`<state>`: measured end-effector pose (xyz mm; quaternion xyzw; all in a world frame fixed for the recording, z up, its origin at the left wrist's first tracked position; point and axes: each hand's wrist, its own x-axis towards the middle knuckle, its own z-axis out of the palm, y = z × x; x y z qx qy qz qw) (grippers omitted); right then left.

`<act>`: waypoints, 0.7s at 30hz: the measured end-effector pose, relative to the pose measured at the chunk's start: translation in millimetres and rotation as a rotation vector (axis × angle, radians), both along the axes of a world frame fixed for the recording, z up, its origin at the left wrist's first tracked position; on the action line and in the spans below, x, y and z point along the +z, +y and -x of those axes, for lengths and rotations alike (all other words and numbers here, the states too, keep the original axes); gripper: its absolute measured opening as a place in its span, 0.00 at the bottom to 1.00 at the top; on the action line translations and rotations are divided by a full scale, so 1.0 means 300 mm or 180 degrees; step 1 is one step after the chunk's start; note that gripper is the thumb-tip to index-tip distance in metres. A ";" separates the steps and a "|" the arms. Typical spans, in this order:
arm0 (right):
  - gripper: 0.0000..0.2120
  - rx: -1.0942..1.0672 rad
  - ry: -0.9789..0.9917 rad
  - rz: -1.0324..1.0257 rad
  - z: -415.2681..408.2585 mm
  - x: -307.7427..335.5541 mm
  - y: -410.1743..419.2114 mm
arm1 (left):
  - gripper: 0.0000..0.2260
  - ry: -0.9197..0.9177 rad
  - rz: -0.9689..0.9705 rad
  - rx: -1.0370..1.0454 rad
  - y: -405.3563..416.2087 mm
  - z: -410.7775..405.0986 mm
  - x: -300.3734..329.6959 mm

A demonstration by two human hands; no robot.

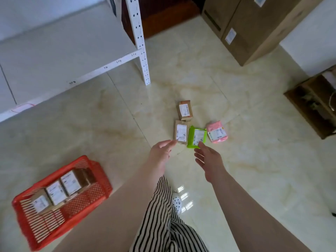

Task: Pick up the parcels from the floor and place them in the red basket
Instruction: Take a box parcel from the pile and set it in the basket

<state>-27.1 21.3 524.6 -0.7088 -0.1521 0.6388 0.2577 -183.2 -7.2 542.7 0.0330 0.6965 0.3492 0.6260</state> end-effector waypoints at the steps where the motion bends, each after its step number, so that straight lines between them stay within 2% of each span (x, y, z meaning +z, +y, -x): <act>1: 0.14 0.0030 -0.0017 -0.0001 0.006 -0.014 0.045 | 0.21 0.0033 0.0034 0.0024 0.036 0.007 -0.019; 4: 0.12 0.0103 -0.0138 0.0045 0.017 -0.075 0.177 | 0.21 0.0122 0.0092 -0.0032 0.151 0.032 -0.089; 7: 0.05 0.0144 -0.0159 0.0096 0.035 -0.160 0.333 | 0.21 0.0276 0.0133 -0.0057 0.309 0.047 -0.204; 12: 0.04 0.0382 -0.0334 0.0174 0.047 -0.432 0.556 | 0.25 0.0393 0.0188 -0.0202 0.516 0.041 -0.463; 17: 0.17 0.0498 -0.0548 0.0255 0.038 -0.833 0.641 | 0.26 0.0502 0.0418 -0.0439 0.603 0.007 -0.840; 21: 0.18 0.0724 -0.0712 0.0429 0.022 -1.189 0.634 | 0.25 0.0692 0.0709 -0.0525 0.622 -0.024 -1.202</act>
